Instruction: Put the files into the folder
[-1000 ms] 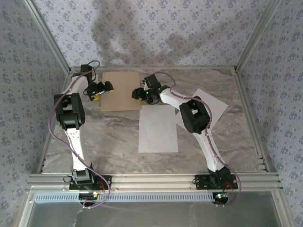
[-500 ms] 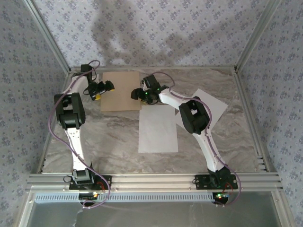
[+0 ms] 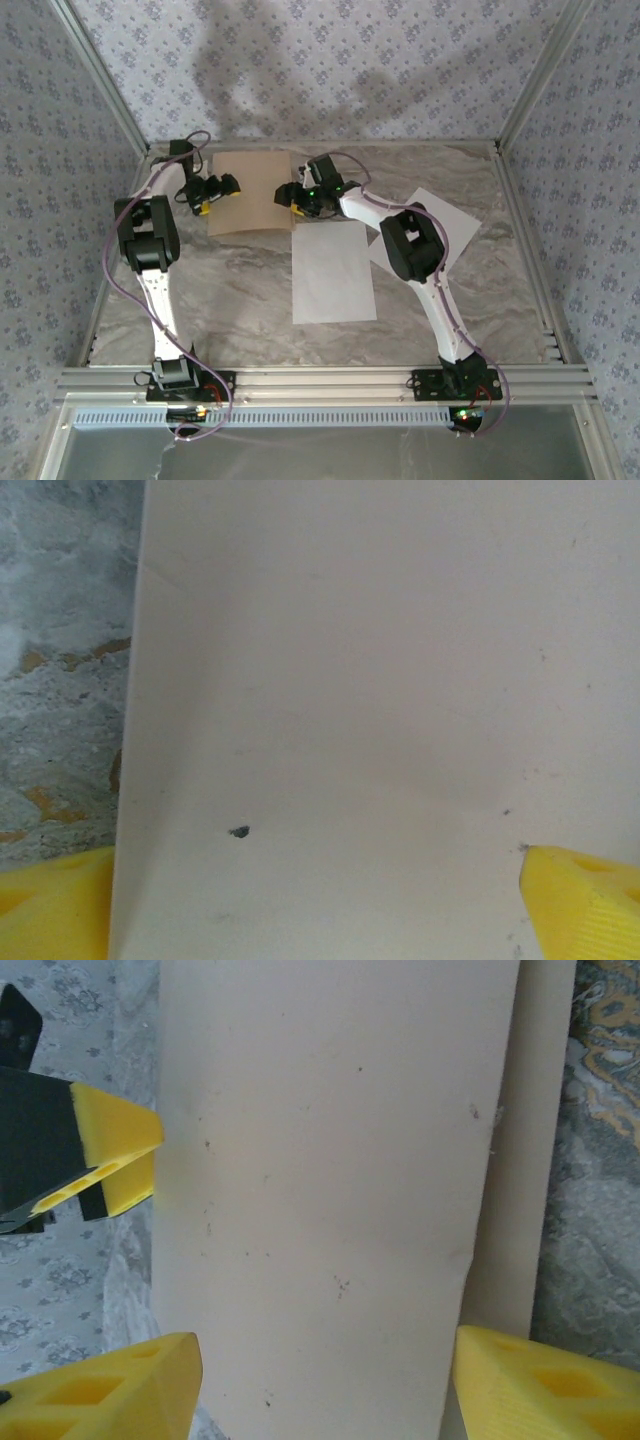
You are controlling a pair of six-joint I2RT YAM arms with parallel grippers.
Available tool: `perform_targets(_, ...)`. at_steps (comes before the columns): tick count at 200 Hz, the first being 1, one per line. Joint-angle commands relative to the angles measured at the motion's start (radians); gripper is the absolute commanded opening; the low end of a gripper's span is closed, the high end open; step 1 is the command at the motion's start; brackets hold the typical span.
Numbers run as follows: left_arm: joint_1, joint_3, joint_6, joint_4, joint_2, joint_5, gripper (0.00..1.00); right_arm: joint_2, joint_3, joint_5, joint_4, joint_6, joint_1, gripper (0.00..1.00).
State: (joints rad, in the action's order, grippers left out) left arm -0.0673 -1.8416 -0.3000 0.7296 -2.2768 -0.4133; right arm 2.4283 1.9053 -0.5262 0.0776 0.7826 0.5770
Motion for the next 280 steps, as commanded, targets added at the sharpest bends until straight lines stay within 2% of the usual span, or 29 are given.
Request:
perform_targets(1,0.02,0.03,0.002,0.019,0.035,-0.121,0.96,-0.101,-0.014,-0.078,-0.077,0.03,0.014,0.67)
perform_targets(41,0.043,0.04,-0.002,-0.005,0.051,-0.157,0.95,-0.19,-0.095,-0.082,-0.098,0.025,0.014,0.64)
perform_targets(114,0.141,0.057,-0.019,-0.077,0.049,-0.218,0.95,-0.383,-0.34,-0.053,-0.129,-0.009,-0.015,0.68)
perform_targets(151,0.193,0.135,-0.09,-0.158,0.095,-0.251,0.95,-0.486,-0.453,-0.052,-0.147,-0.022,-0.047,0.72)
perform_targets(201,0.274,0.301,-0.164,-0.253,0.211,-0.254,0.97,-0.612,-0.523,-0.06,-0.092,-0.087,-0.075,0.78)
perform_targets(219,0.293,0.347,-0.159,-0.255,0.258,-0.218,0.98,-0.652,-0.547,-0.058,-0.084,-0.102,-0.08,0.8)
perform_targets(280,0.291,0.467,-0.051,-0.202,0.528,0.046,1.0,-0.697,-0.573,-0.084,-0.108,-0.076,-0.079,0.82)
